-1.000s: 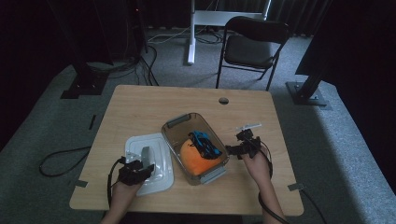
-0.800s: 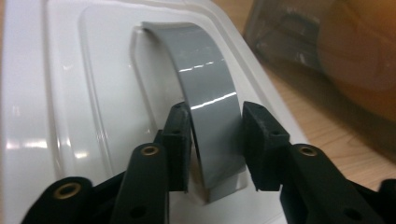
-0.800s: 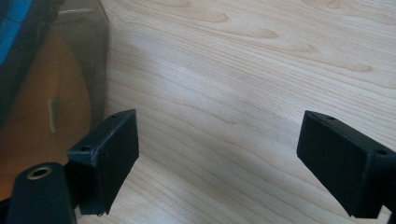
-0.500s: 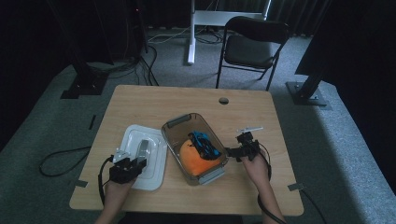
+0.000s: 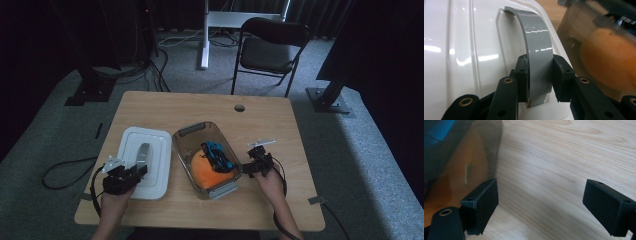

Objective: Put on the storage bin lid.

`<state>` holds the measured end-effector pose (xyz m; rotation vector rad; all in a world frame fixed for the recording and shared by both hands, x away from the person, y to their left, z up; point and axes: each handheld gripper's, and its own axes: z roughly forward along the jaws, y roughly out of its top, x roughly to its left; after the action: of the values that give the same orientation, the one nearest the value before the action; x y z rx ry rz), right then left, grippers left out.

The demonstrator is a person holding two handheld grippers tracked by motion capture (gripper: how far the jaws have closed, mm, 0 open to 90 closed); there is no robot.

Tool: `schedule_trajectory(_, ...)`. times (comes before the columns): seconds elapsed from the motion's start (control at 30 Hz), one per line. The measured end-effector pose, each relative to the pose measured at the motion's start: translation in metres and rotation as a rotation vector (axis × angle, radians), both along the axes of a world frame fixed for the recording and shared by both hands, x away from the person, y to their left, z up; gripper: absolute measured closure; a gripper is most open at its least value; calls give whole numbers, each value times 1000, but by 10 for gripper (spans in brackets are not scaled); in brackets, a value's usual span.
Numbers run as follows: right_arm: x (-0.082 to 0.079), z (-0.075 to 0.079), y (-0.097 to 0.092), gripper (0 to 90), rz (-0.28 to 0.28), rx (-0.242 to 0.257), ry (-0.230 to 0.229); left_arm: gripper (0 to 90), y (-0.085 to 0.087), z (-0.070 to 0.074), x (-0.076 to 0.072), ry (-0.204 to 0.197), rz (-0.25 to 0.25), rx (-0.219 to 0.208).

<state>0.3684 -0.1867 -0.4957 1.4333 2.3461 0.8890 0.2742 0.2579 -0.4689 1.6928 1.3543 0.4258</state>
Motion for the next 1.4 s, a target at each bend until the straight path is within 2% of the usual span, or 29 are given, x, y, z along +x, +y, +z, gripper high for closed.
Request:
schedule_trajectory(0.07,-1,0,2,125,6,5,3,694,2,5,-2,-10,0,-17)
schedule_trajectory(0.23,-3,-1,6,124,27,13,-4,695,5,16,-7,-41,-3,-24)
schedule_trajectory(0.4,-7,0,14,121,49,0,-12,695,6,26,-11,-61,-12,-48)
schedule_trajectory(0.73,-15,-1,35,117,102,20,-33,696,7,45,-18,-110,-29,-57)
schedule_trajectory(0.9,-20,-1,45,115,118,23,-57,696,7,50,-20,-122,-45,-75)
schedule_trajectory(1.07,-22,0,49,115,128,27,-56,696,7,55,-20,-124,-61,-93)
schedule_trajectory(1.13,-23,1,51,115,136,29,-57,696,5,58,-20,-128,-72,-92)
schedule_trajectory(1.27,-24,1,58,115,151,30,-58,696,0,61,-18,-119,-104,-128)
schedule_trajectory(1.4,-24,0,64,115,160,37,-57,696,-8,63,-17,-118,-129,-127)
